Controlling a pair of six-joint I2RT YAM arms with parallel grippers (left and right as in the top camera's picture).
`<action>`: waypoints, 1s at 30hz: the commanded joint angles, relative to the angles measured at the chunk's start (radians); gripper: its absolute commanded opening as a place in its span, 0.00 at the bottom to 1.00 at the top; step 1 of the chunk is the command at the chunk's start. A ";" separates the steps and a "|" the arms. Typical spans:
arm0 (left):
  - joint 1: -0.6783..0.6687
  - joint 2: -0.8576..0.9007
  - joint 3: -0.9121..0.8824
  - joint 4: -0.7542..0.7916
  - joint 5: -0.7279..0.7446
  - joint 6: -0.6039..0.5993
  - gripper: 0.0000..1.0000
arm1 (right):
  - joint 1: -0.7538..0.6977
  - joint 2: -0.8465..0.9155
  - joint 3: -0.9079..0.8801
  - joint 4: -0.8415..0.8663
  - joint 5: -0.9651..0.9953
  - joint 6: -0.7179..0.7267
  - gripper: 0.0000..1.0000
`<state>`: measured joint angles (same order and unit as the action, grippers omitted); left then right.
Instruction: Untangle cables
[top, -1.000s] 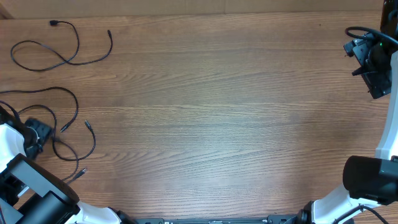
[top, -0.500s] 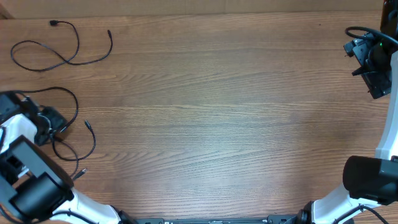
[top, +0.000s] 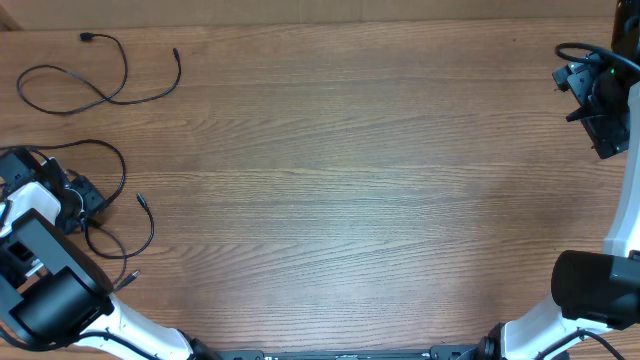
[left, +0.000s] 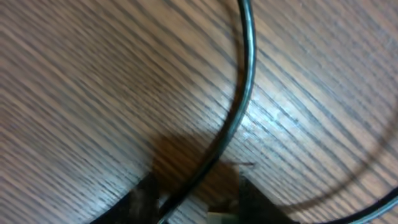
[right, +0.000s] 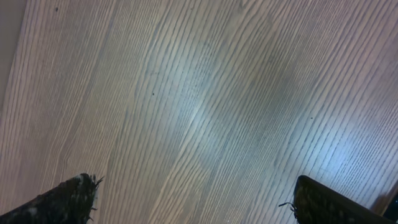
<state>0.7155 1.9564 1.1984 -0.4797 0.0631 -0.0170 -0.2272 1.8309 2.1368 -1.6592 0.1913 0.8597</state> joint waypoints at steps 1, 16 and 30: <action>0.002 0.083 -0.012 -0.021 0.033 -0.037 0.26 | 0.002 -0.007 -0.004 0.005 0.018 -0.004 1.00; 0.006 0.090 -0.004 0.204 0.459 -0.418 0.04 | 0.002 -0.007 -0.004 0.005 0.018 -0.004 1.00; 0.011 0.090 0.187 -0.043 0.146 -0.233 0.40 | 0.002 -0.007 -0.004 0.005 0.018 -0.004 1.00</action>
<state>0.7216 2.0335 1.2995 -0.4725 0.3260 -0.3058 -0.2276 1.8309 2.1368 -1.6596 0.1913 0.8597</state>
